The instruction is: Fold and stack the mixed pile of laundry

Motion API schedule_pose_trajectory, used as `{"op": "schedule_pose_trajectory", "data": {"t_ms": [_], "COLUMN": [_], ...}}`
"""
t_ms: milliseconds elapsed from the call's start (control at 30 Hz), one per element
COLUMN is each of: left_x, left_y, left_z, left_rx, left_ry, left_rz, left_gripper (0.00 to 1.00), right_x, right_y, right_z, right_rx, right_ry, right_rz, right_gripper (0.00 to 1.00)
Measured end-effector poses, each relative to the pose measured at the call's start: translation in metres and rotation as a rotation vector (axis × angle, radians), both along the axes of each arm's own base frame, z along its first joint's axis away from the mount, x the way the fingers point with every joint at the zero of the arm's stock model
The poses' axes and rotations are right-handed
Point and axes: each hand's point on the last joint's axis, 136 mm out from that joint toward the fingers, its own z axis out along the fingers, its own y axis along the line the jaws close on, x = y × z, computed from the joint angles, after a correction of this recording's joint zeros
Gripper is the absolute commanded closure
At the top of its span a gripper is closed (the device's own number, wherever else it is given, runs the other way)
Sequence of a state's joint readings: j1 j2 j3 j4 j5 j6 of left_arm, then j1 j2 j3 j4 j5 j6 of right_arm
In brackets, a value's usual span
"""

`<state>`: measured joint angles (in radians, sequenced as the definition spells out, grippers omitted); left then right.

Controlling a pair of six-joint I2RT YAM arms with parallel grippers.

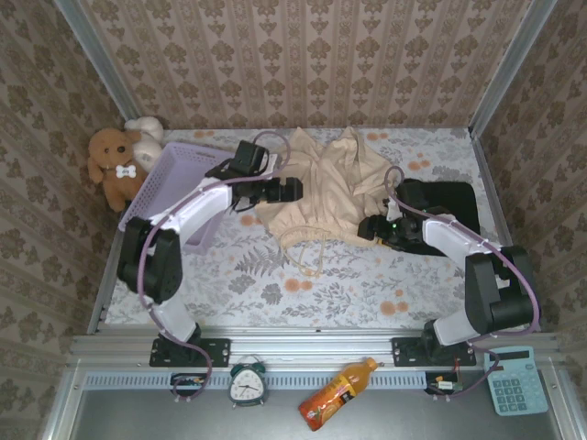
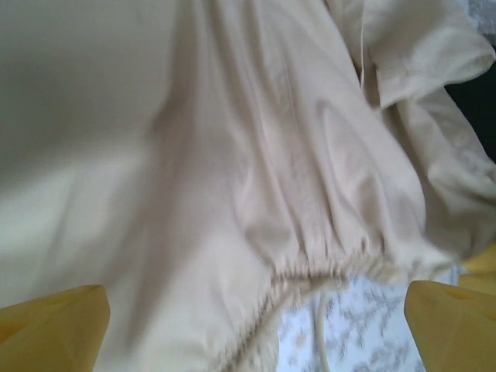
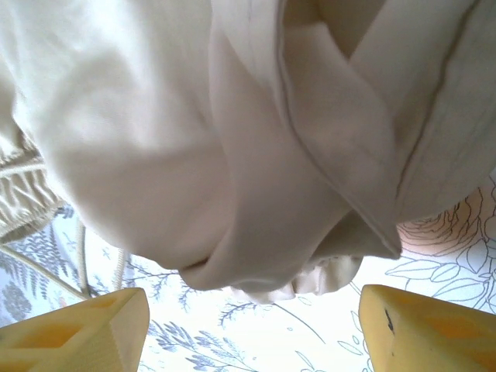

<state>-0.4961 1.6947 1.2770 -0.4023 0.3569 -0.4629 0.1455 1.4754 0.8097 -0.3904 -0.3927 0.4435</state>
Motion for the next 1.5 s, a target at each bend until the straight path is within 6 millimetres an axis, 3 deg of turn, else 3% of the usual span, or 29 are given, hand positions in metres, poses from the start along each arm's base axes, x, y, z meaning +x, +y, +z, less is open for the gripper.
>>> {"op": "schedule_pose_trajectory", "data": {"t_ms": [267,400,567,633,700,867,1033,1133,1200,1267,1333,1367,1400,1433,1467,1500], "left_x": [-0.049,-0.07,-0.076,-0.073,-0.069,-0.063,-0.052,-0.038,-0.029,-0.034,-0.049,-0.06,-0.073,-0.086,-0.1,-0.114], "left_y": [0.025,0.029,0.019,0.01,-0.003,-0.021,-0.015,-0.002,0.006,0.01,0.013,0.015,0.018,0.022,0.027,0.034], "left_z": [-0.066,-0.087,-0.091,-0.09,-0.092,-0.106,-0.092,-0.06,-0.025,0.005,0.018,0.016,0.008,-0.004,-0.022,-0.039], "left_rx": [-0.027,-0.018,-0.058,-0.079,-0.093,-0.132,-0.147,-0.147,-0.146,-0.151,-0.158,-0.157,-0.15,-0.134,-0.107,-0.076], "left_ry": [0.178,0.234,0.242,0.231,0.228,0.255,0.251,0.212,0.147,0.093,0.083,0.098,0.127,0.166,0.219,0.274], "left_rz": [0.166,0.212,0.23,0.223,0.208,0.197,0.181,0.164,0.138,0.1,0.065,0.05,0.041,0.035,0.034,0.04], "left_gripper": [0.29,0.34,0.39,0.47,0.66,1.0,1.0,1.0,1.0,1.0,1.0,1.0,1.0,0.8,0.56,0.41], "right_x": [0.012,0.015,0.017,0.018,0.019,0.031,0.058,0.072,0.072,0.059,0.036,0.022,0.004,-0.013,-0.03,-0.049], "right_y": [0.004,0.006,0.005,0.006,0.006,0.008,0.012,0.012,0.014,0.016,0.017,0.018,0.02,0.021,0.021,0.019], "right_z": [-0.015,-0.019,-0.023,-0.024,-0.022,-0.009,0.022,0.051,0.069,0.079,0.08,0.076,0.068,0.057,0.044,0.029], "right_rx": [-0.069,-0.081,-0.084,-0.084,-0.083,-0.077,-0.002,0.046,0.072,0.095,0.121,0.133,0.143,0.148,0.146,0.137], "right_ry": [-0.001,-0.006,0.002,0.001,-0.003,-0.03,-0.066,-0.088,-0.105,-0.1,-0.081,-0.057,-0.022,0.021,0.075,0.138], "right_rz": [0.033,0.037,0.028,0.027,0.026,0.02,-0.003,-0.01,-0.005,0.003,0.006,0.008,0.011,0.015,0.016,0.017], "right_gripper": [0.31,0.47,0.74,0.77,0.83,0.86,0.87,0.88,0.88,0.88,0.87,0.84,0.7,0.49,0.38,0.31]}}
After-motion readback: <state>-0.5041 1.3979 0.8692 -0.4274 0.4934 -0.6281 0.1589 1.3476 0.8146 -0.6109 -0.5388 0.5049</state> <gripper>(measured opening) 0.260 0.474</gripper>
